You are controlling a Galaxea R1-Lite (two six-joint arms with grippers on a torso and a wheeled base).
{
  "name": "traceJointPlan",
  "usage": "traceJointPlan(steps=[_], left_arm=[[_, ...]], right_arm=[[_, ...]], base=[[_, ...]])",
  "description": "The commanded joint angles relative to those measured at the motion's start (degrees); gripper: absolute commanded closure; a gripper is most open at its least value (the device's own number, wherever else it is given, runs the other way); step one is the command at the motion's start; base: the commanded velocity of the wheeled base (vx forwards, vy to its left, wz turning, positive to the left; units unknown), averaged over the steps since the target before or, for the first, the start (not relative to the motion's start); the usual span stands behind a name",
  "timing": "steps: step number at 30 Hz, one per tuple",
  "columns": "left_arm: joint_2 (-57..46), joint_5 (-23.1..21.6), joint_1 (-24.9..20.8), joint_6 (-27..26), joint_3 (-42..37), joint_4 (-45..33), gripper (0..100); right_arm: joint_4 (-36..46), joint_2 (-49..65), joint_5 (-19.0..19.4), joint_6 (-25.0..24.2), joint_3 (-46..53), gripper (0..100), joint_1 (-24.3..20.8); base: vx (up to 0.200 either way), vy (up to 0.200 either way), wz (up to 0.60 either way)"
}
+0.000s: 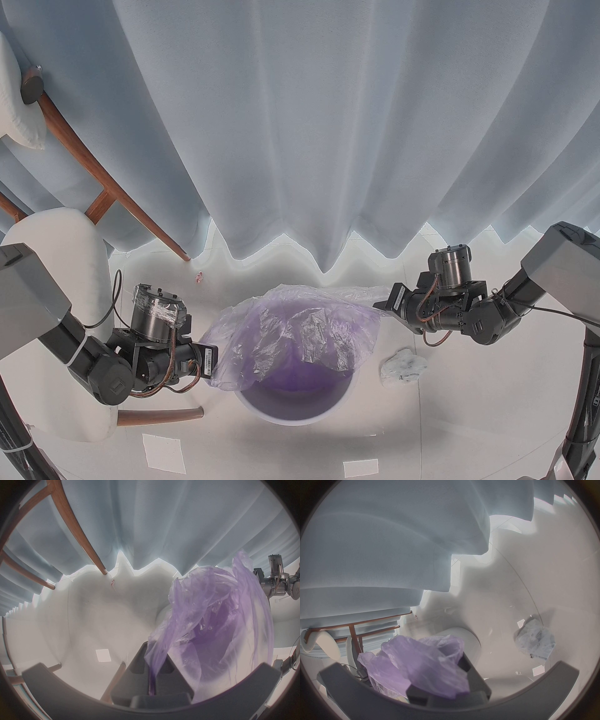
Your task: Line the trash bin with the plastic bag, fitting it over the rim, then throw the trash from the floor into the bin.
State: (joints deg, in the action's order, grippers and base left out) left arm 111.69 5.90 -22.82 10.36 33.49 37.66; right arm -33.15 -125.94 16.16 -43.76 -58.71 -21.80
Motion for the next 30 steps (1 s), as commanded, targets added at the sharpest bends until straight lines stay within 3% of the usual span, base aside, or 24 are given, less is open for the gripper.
traceJointPlan(steps=[1, 21, 22, 26, 30], left_arm=[[-0.16, 0.08, -0.12, 0.01, -0.18, 0.05, 100], [-0.16, 0.08, -0.03, -0.17, -0.18, 0.05, 100], [-0.16, 0.08, 0.06, -0.17, -0.09, 0.05, 100], [-0.24, 0.52, 0.06, -0.17, -0.09, 0.05, 100], [-0.68, 1.13, -0.29, -0.43, -0.26, 0.14, 100]], right_arm=[[-0.08, 1.14, 0.01, -0.36, 0.70, 100, -0.18], [0.10, 2.89, 0.10, -1.41, 1.49, 100, -0.26], [0.36, 3.16, 0.10, -1.41, 1.49, 0, -0.26], [0.10, 4.83, 0.10, -4.05, 1.84, 0, -0.26], [0.71, 8.87, 2.12, -13.19, 2.02, 0, -0.35]], base=[[0.000, 0.000, 0.00], [0.000, 0.000, 0.00], [0.000, 0.000, 0.00], [0.000, 0.000, 0.00], [0.000, 0.000, 0.00]])
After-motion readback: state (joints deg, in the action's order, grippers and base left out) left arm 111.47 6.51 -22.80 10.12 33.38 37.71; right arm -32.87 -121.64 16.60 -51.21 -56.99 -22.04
